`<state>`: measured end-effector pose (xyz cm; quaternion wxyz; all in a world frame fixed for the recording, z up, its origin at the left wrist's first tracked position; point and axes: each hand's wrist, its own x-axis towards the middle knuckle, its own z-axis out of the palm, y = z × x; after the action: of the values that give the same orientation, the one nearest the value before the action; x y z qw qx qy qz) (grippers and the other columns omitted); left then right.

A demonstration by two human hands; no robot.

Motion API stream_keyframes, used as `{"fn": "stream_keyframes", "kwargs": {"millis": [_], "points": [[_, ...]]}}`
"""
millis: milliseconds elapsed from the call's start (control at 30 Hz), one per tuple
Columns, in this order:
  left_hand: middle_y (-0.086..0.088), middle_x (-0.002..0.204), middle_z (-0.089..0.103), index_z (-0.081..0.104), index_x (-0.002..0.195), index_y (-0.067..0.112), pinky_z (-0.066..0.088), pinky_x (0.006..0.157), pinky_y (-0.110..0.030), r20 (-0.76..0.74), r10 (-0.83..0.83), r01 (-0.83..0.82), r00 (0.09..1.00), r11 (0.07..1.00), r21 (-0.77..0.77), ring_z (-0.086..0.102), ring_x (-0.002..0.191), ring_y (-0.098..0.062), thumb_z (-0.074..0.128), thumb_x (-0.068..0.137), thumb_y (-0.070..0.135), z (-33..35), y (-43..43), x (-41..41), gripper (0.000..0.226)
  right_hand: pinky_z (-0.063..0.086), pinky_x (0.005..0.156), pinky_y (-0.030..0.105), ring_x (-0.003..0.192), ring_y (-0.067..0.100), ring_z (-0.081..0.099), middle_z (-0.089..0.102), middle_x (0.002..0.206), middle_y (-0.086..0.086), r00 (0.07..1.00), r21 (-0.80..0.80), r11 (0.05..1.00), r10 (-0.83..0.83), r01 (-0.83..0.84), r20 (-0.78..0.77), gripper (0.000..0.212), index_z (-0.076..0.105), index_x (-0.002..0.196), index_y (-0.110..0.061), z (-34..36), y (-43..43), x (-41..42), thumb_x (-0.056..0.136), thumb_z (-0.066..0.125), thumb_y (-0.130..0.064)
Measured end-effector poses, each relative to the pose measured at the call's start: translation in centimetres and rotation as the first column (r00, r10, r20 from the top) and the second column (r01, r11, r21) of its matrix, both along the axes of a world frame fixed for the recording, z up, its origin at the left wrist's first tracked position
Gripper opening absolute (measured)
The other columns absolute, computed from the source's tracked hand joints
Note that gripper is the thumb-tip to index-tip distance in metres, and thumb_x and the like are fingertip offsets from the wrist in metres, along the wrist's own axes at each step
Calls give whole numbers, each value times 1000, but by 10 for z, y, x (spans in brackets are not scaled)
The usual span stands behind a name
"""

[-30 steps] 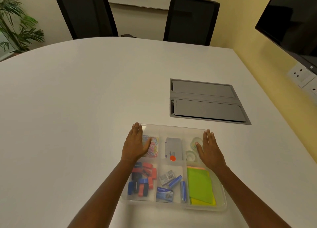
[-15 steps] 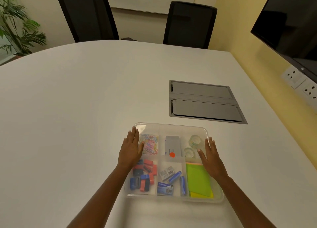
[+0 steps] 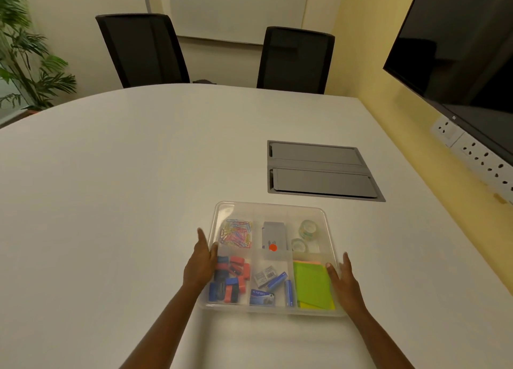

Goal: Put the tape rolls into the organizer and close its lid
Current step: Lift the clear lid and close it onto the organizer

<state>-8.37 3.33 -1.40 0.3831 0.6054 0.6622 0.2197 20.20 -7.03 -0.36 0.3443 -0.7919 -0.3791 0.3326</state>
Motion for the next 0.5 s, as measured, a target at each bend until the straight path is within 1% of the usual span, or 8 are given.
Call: {"fn": "stream_keyframes", "kwargs": {"millis": [33, 100, 167, 200, 267, 333, 400, 500], "points": [[-19, 147, 36, 15, 143, 7, 35, 107, -46, -2, 69, -69, 998, 998, 3, 42, 130, -37, 32, 97, 29, -2, -5, -1, 54, 28, 112, 39, 137, 31, 34, 31, 151, 17, 999, -3, 1000, -30, 29, -28, 55, 19, 145, -11, -2, -3, 1, 98, 44, -22], [-24, 126, 57, 41, 129, 1, 46, 93, -42, 36, 161, -162, 986, 987, 24, 58, 109, -37, 33, 97, 25, -3, -12, 0, 40, 30, 111, 39, 134, 31, 39, 40, 146, 18, 997, 5, 998, -60, 61, -55, 45, 35, 139, -4, -6, -7, 3, 97, 46, -19], [-24, 112, 64, 52, 112, -3, 45, 79, -34, 70, 197, -200, 978, 979, 44, 58, 86, -28, 34, 98, 20, -1, -13, 3, 32, 36, 106, 39, 127, 33, 46, 50, 137, 21, 993, 15, 996, -83, 85, -78, 39, 45, 131, 1, -7, -7, 4, 96, 47, -16], [-24, 108, 64, 54, 107, -4, 43, 75, -32, 75, 207, -211, 976, 976, 49, 54, 82, -24, 35, 97, 18, 0, -11, 4, 30, 38, 104, 38, 124, 35, 49, 53, 134, 23, 991, 23, 995, -96, 99, -94, 36, 48, 128, 3, -7, -5, 4, 96, 48, -14], [-24, 104, 65, 54, 96, 0, 41, 72, -30, 65, 209, -213, 976, 975, 61, 52, 79, -23, 36, 97, 16, 3, -6, 6, 24, 40, 97, 35, 121, 36, 51, 55, 130, 25, 984, 46, 991, -116, 123, -133, 33, 51, 124, 6, -4, 0, 6, 95, 48, -10], [-25, 101, 65, 51, 88, 4, 40, 71, -31, 50, 202, -206, 978, 976, 73, 53, 78, -24, 37, 97, 15, 5, 2, 8, 21, 36, 90, 29, 120, 36, 51, 56, 128, 25, 979, 75, 987, -126, 140, -162, 32, 52, 123, 7, -1, 8, 8, 95, 49, -8], [-26, 101, 65, 55, 93, -1, 40, 71, -31, 48, 206, -209, 977, 974, 85, 54, 78, -25, 37, 97, 15, 9, 13, 12, 25, 36, 89, 28, 118, 35, 52, 58, 126, 24, 976, 99, 983, -135, 153, -170, 31, 53, 122, 6, 2, 19, 12, 95, 49, -8], [-26, 105, 64, 55, 103, -7, 41, 75, -34, 69, 214, -220, 974, 971, 91, 60, 91, -36, 36, 97, 15, 16, 33, 18, 30, 41, 97, 37, 117, 35, 53, 58, 125, 24, 973, 118, 979, -143, 166, -181, 31, 53, 122, 5, 7, 40, 16, 95, 48, -9]]}}
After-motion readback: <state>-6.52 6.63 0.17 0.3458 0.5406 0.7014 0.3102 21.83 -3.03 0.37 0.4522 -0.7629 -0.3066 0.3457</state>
